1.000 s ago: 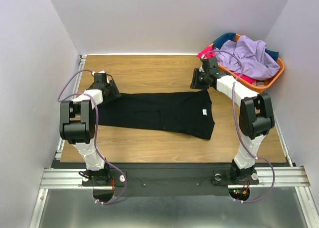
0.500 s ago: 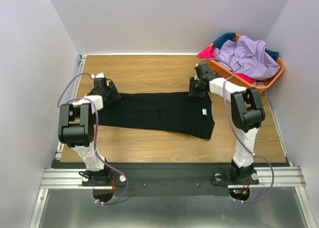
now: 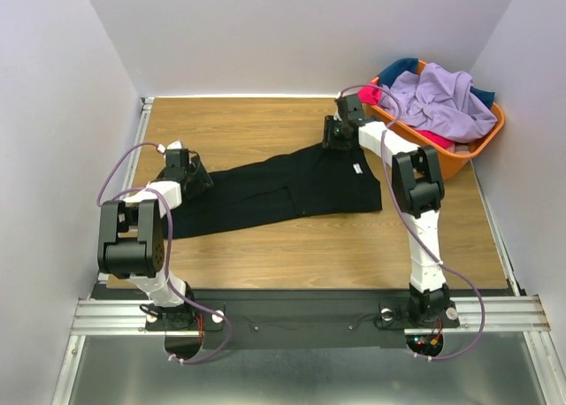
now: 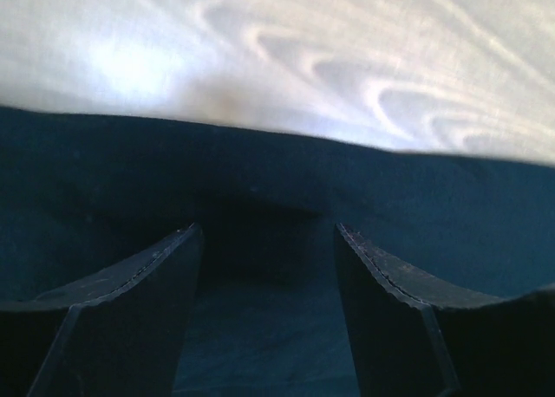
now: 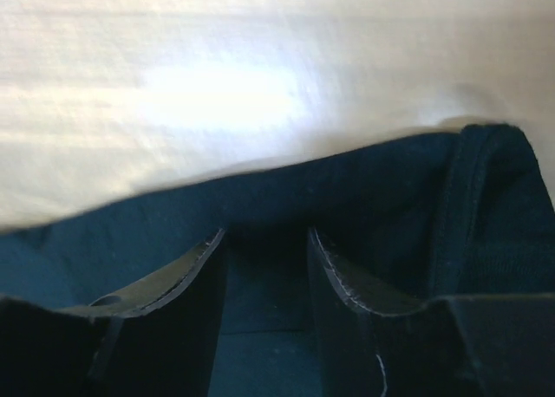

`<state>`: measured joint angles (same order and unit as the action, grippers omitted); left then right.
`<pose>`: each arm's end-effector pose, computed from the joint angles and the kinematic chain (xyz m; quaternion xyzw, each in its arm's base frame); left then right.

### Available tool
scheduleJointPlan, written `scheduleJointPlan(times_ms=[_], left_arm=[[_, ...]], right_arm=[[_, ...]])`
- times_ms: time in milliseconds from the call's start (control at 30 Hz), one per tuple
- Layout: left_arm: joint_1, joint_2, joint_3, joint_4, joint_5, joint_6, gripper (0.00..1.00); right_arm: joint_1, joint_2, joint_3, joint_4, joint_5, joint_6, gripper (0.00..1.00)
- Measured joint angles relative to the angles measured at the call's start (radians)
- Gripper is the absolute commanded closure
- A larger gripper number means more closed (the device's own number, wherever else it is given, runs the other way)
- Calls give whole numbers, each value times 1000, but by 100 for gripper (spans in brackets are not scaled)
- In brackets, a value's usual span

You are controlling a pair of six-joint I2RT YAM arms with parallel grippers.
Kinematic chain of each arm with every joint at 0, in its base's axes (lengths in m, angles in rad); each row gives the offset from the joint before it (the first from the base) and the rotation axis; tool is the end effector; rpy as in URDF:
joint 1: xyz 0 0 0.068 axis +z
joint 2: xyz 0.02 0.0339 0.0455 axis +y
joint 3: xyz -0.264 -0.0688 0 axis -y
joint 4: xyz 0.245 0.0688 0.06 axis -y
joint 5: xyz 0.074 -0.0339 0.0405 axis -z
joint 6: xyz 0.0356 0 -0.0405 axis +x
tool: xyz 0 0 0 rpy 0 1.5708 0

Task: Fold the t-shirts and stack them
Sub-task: Fold the tshirt

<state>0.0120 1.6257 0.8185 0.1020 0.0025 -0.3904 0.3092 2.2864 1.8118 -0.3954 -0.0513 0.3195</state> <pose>0.3307 0.0039 0.1706 -0.1809 0.8896 -0.0800 0.4117 0.4845 0.1567 0.1704 -0.0040 0.9390 0.1290 0.3189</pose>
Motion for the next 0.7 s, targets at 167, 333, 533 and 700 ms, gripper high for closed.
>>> scheduleJointPlan(times_ms=[167,333,533,700], left_arm=[[-42,-77,-64,-45,-31,-29,27],[-77,-162,-93,-166,-29,-63,27],[-85,-267,-33,-338,-32,-74,26],[-85,-276,104,-351,-27,-66,26]], right_arm=[[0,130,220,-43,-30,1,46],[1,166,299,-85,-79,1,37],[5,141,299,-130,-103,-3,34],[6,28,239,-153,-93,-10,33]])
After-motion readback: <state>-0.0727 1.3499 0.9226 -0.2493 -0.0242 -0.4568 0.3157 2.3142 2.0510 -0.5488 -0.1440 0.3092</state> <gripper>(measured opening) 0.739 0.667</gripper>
